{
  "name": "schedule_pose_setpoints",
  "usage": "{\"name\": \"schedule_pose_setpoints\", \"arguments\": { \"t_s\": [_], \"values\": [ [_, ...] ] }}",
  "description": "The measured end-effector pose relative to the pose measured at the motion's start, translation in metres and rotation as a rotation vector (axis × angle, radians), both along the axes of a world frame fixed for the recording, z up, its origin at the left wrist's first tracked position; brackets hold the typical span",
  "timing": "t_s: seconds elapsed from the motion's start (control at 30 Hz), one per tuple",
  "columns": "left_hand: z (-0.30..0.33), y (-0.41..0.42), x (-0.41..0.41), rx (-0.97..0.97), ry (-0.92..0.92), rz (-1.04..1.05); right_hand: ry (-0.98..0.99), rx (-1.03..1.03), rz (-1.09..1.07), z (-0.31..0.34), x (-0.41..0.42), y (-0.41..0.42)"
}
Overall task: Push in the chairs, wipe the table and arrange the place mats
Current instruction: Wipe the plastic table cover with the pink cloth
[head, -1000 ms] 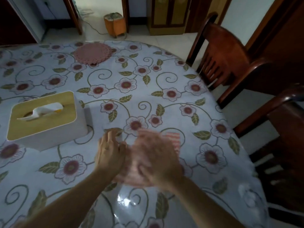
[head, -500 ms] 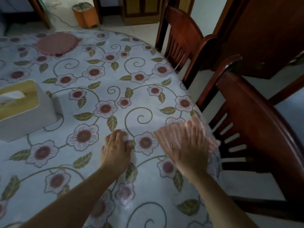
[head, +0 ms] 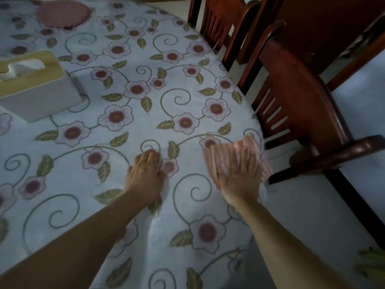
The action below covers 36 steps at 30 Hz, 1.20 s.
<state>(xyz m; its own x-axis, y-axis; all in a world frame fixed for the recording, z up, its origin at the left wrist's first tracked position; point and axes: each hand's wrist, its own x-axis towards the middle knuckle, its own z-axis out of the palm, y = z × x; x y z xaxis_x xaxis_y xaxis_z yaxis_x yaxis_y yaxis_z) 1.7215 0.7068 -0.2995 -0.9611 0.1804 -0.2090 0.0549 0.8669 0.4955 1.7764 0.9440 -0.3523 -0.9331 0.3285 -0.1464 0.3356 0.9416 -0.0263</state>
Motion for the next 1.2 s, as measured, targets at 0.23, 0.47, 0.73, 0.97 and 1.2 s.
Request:
{"name": "schedule_pose_setpoints", "arguments": {
  "t_s": [0.23,0.47,0.73,0.97,1.2],
  "values": [
    [0.008,-0.047,0.079,0.008,-0.049,0.019,0.091,-0.181,0.322,0.006,0.146,-0.143],
    [0.011,-0.104,0.135,-0.009,-0.099,0.05,0.109,-0.189,0.374,0.019,0.151,-0.101],
    [0.014,-0.173,0.197,-0.019,-0.084,0.137,-0.005,-0.015,0.204,0.012,0.171,-0.135],
    [0.012,-0.236,0.233,-0.035,-0.072,0.302,-0.038,-0.132,0.893,-0.001,0.236,-0.289],
    [0.009,-0.3,0.251,-0.084,-0.087,0.565,-0.02,-0.051,0.885,0.011,0.133,-0.266]
  ]
}}
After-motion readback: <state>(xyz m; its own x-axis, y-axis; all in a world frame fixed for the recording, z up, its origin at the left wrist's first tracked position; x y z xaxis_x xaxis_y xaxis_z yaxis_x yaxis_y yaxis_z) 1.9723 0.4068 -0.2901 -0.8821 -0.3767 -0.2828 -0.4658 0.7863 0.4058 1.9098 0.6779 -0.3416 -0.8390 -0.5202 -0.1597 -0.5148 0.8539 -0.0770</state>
